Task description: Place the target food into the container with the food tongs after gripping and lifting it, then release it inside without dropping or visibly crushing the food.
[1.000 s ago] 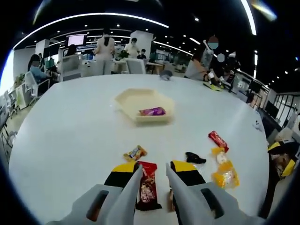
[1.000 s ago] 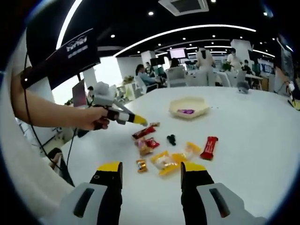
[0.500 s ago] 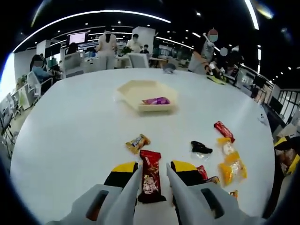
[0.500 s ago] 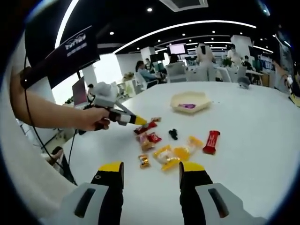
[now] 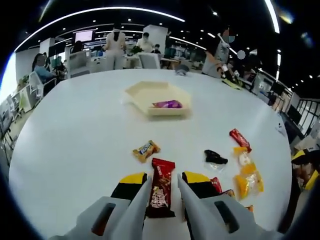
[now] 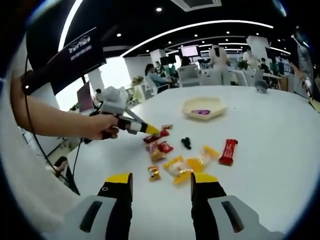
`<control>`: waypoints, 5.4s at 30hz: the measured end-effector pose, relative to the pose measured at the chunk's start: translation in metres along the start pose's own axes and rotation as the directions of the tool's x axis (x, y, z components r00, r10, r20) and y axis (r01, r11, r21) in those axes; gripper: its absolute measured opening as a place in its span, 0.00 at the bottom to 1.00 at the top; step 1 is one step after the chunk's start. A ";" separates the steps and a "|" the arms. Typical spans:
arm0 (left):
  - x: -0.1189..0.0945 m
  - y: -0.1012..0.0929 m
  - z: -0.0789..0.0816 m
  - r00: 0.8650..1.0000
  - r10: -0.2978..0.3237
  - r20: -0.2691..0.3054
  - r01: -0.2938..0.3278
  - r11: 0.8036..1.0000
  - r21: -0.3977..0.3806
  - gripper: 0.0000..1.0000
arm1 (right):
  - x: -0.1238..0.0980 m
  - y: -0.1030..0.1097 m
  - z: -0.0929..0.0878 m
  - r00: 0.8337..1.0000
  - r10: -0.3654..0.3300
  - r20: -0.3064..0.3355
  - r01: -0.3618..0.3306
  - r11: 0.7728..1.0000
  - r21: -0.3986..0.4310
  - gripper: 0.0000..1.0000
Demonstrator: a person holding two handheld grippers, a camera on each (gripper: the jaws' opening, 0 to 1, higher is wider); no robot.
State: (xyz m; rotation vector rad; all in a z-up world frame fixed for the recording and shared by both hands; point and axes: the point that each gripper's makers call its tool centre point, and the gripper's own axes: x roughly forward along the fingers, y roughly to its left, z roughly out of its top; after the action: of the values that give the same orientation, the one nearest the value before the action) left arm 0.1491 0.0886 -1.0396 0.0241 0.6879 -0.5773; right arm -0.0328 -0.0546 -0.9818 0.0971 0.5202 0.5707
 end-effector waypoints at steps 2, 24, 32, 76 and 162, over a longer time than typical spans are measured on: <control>0.001 0.000 -0.001 1.000 -0.003 -0.004 0.003 1.000 -0.002 0.27 | 0.000 0.000 -0.001 1.000 0.001 -0.002 -0.001 1.000 -0.002 0.47; 0.006 0.012 -0.010 1.000 -0.011 -0.022 0.011 1.000 -0.014 0.22 | -0.005 -0.010 -0.004 1.000 -0.029 0.003 0.029 0.999 0.024 0.45; 0.010 0.012 -0.012 0.999 -0.006 -0.047 0.007 0.999 0.041 0.20 | -0.008 -0.015 -0.004 0.999 -0.044 0.004 0.044 0.999 0.026 0.44; -0.027 0.000 0.064 0.996 0.042 0.081 -0.043 0.999 0.015 0.21 | -0.021 -0.024 0.001 0.993 -0.017 0.116 -0.005 0.983 0.186 0.42; 0.012 -0.025 0.179 0.975 -0.084 0.205 0.081 0.996 0.025 0.22 | -0.031 -0.042 0.011 0.986 -0.078 0.146 0.042 0.971 0.234 0.53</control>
State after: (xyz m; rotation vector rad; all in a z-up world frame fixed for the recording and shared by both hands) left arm 0.2496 0.0242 -0.9033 -0.0485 0.4843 -0.6554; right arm -0.0287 -0.1065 -0.9679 0.3429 0.4351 0.4374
